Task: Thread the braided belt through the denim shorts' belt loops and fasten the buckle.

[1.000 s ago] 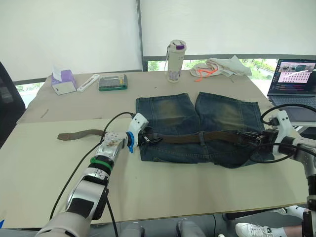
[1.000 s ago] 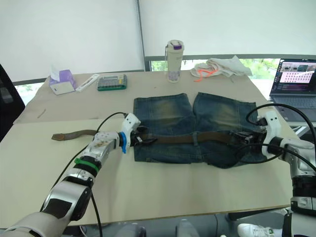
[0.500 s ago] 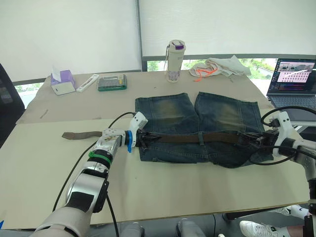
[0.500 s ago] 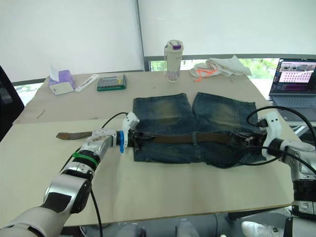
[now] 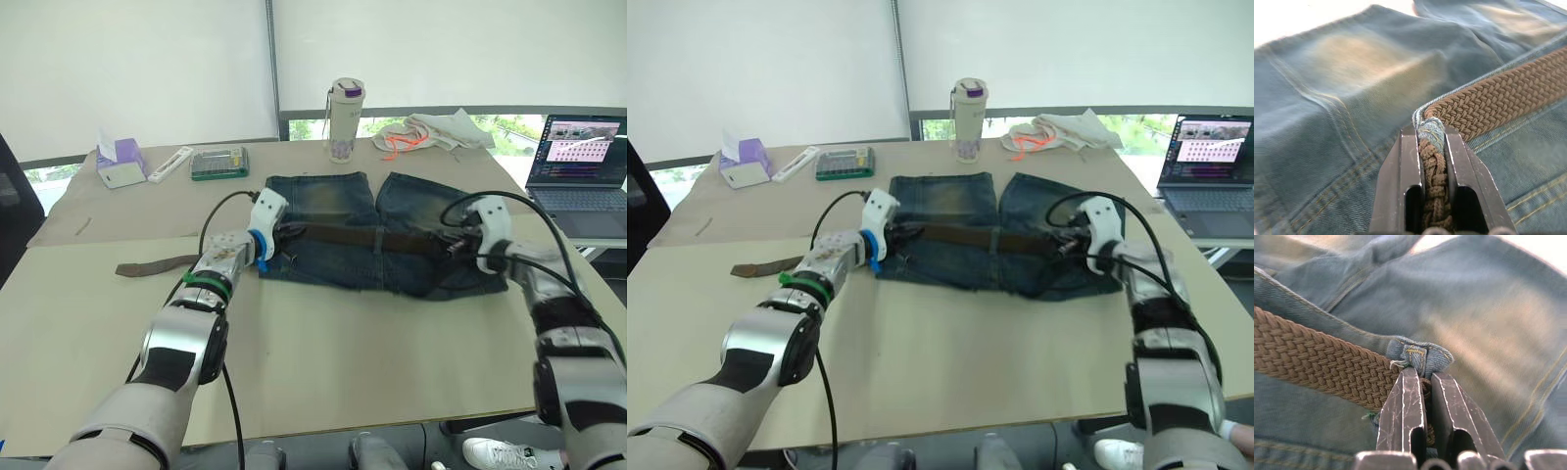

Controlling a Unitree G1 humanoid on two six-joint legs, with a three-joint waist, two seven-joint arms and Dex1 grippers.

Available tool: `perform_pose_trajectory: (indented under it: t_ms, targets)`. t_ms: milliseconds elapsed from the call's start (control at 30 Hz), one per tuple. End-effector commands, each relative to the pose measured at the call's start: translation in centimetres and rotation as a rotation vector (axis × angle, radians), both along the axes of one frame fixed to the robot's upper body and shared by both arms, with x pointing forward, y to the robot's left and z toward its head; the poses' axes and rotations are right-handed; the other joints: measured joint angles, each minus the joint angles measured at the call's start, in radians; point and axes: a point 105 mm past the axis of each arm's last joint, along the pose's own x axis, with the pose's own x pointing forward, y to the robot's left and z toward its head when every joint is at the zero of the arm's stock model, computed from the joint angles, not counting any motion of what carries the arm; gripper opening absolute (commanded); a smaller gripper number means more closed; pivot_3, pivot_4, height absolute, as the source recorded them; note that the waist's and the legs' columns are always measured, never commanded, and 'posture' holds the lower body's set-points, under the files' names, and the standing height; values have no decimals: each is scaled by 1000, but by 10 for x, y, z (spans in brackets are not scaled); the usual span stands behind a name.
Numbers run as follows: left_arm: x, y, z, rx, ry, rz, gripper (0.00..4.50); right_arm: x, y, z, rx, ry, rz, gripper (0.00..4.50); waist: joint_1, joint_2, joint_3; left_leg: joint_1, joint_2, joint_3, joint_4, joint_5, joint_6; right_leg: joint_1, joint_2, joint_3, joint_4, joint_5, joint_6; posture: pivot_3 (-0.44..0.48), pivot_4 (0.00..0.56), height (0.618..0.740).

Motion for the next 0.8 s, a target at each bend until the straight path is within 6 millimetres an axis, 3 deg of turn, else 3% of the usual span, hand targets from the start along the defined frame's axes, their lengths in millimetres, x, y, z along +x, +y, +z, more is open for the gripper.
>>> perform_pose_trajectory:
  t_ms: [33, 167, 300, 400, 533, 700, 800]
  targets:
    - [11, 7, 53, -23, -190, 74, 13, 13, -7, 47, -27, -243, -72, 0, 1, 0, 0, 0, 0, 0, 0, 0, 0, -1, 0, 0, 0, 0, 0, 0, 150, 740]
    - [6, 13, 80, -41, -317, 1, 13, 6, -21, 83, -42, -434, -70, 0, 6, 0, 0, -3, -1, 0, 0, 0, 0, -2, -2, 0, 5, 1, 1, 0, 150, 740]
    - [-10, 20, 77, 0, -388, -137, 13, -22, -26, 84, -99, -546, 94, 0, 11, 1, 0, -4, -2, -1, 0, 0, 0, -1, -2, -1, 3, 1, 1, 0, 150, 740]
    - [-30, 21, 54, 68, -424, -290, 13, -47, -25, 71, -233, -659, 148, 0, 6, 1, -1, -3, -1, -1, 0, 0, 0, 2, -2, -2, 1, 1, 1, 0, 150, 740]
    - [-54, 24, 22, 168, -453, -432, 13, -89, 3, 43, -496, -800, 375, 0, -1, 2, -1, -2, -1, 0, 0, 0, 0, 1, -2, 0, 1, 1, 1, 0, 150, 740]
    - [-81, 31, -7, 269, -474, -572, 13, -139, 15, 6, -646, -908, 574, 0, -2, 2, -1, 2, -1, 1, 0, 0, 0, 3, -1, 1, -1, 1, 1, 0, 150, 740]
    - [-95, 40, -23, 289, -430, -642, 13, -156, 11, -7, -678, -906, 621, 0, -2, 2, -1, 5, -1, 2, 0, -1, 2, 5, 0, 2, -1, 0, 1, 0, 150, 740]
